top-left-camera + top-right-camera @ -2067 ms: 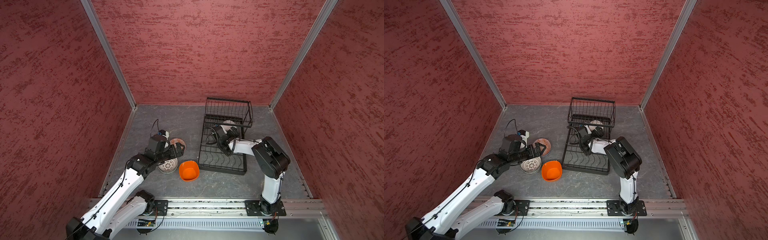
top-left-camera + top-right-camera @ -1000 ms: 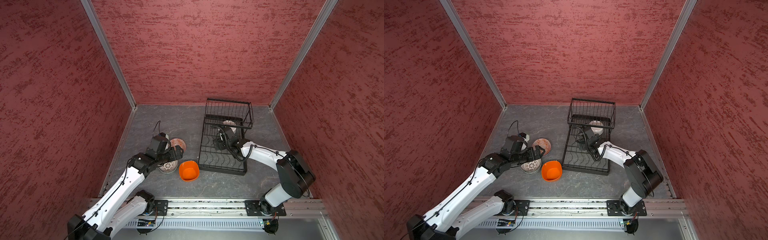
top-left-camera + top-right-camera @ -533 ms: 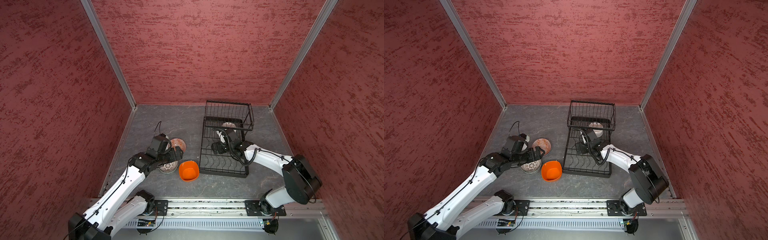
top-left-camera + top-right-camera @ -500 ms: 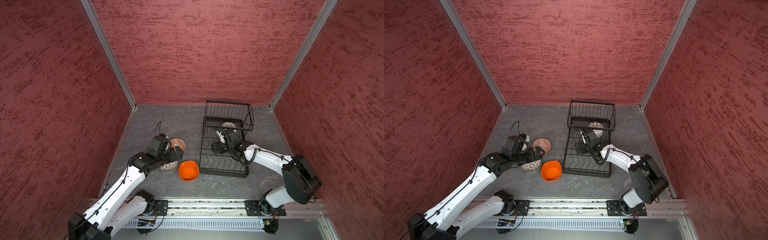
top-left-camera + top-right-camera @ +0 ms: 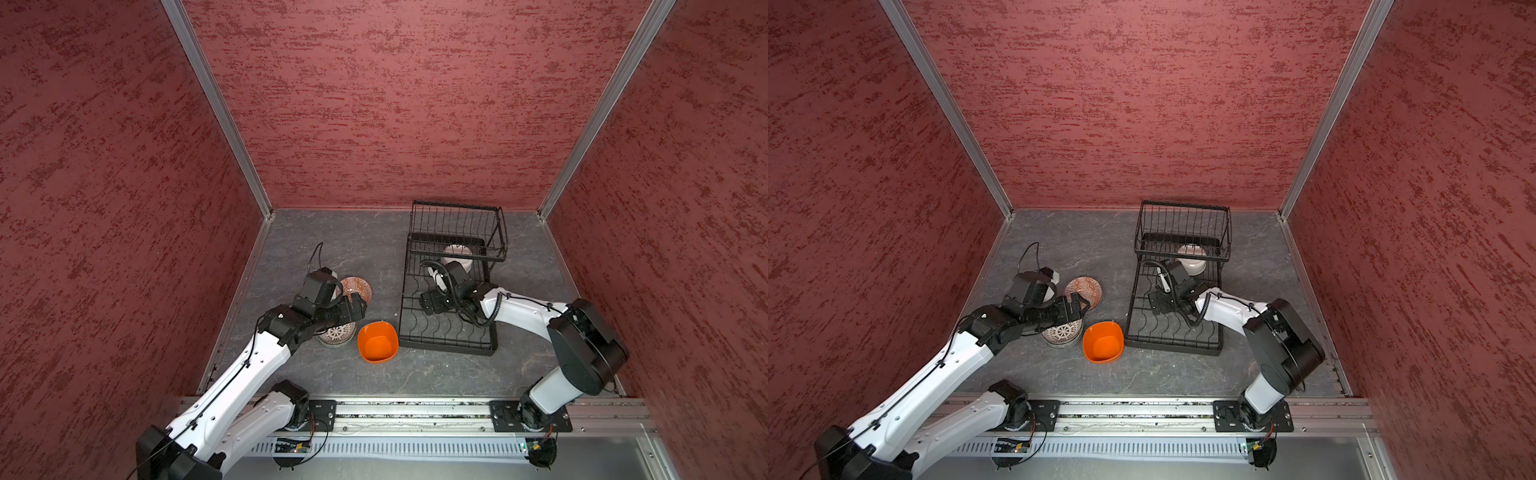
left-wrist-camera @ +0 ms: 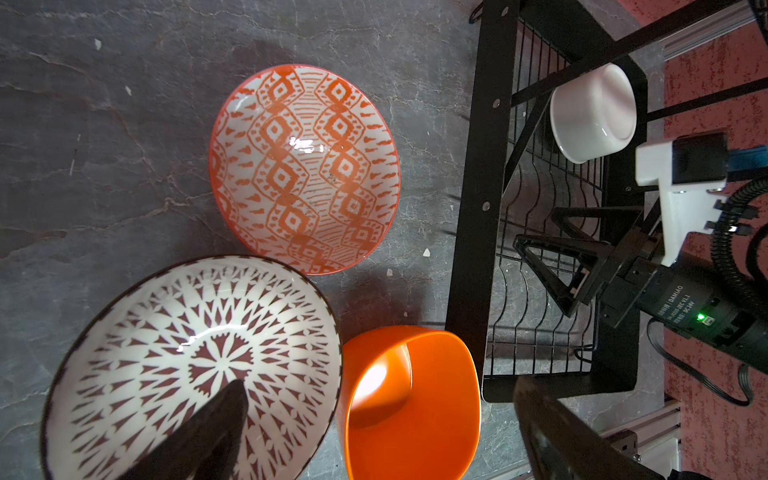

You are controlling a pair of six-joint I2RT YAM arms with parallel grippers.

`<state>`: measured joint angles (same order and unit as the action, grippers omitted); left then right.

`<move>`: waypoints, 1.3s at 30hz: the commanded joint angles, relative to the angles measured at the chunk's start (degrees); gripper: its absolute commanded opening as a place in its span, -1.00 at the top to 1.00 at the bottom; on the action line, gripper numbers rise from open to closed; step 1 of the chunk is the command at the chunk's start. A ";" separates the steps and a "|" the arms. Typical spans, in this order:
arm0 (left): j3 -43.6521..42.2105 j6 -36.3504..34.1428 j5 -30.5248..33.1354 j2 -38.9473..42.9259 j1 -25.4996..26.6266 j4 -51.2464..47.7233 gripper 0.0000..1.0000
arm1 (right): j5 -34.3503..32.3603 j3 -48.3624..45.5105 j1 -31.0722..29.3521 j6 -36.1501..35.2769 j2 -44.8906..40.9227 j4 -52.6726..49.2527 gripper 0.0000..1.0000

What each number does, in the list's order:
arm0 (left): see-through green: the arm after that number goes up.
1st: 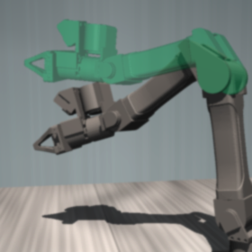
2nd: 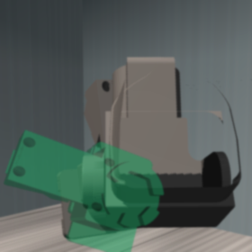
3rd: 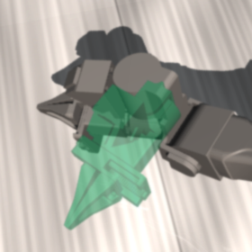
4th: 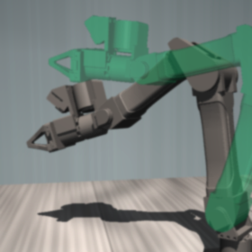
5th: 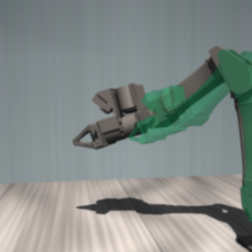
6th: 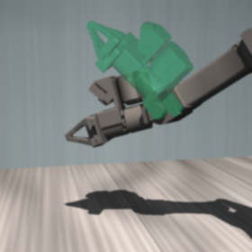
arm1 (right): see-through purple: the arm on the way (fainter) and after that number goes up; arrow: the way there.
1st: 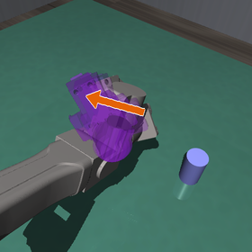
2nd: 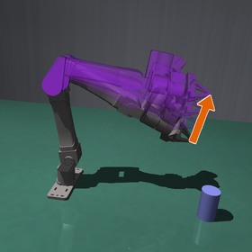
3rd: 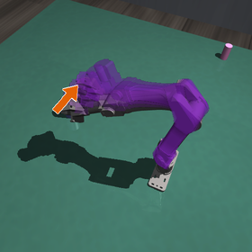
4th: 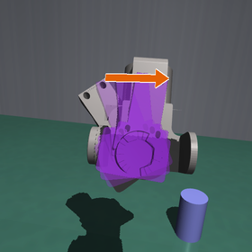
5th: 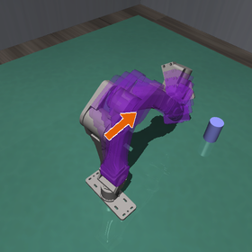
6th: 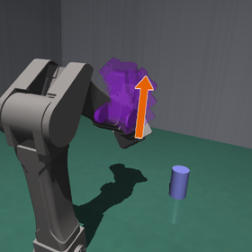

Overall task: Load the bowls into the dish rack
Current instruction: 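Move the left gripper over the orange square bowl while the right gripper withdraws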

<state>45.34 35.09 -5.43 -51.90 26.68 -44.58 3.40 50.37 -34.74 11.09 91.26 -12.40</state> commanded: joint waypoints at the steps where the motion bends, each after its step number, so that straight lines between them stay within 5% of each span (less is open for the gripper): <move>1: 1.69 -0.64 1.02 0.13 0.04 -1.53 -0.99 | 4.54 -0.52 -0.42 -1.67 -4.06 -1.28 -0.97; 12: 2.20 1.01 0.93 -1.41 1.17 -5.87 -0.99 | 17.99 -2.42 -1.00 -2.38 -10.96 -1.30 -0.95; 18: 2.64 3.81 3.59 -1.36 5.77 -9.54 -1.00 | 18.07 -2.29 -3.00 -2.17 -13.34 -3.04 -0.94; 26: 4.97 11.68 10.81 0.01 14.98 -17.36 -0.96 | 4.76 0.18 -8.77 1.08 -15.95 -8.00 -0.90; 39: 4.95 23.40 15.95 -2.88 28.47 -20.54 -0.88 | -13.67 5.75 -13.93 19.16 -18.53 -19.31 -0.86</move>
<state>49.67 55.00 7.99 -53.71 53.60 -63.92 -3.66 54.83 -47.44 24.51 74.19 -27.16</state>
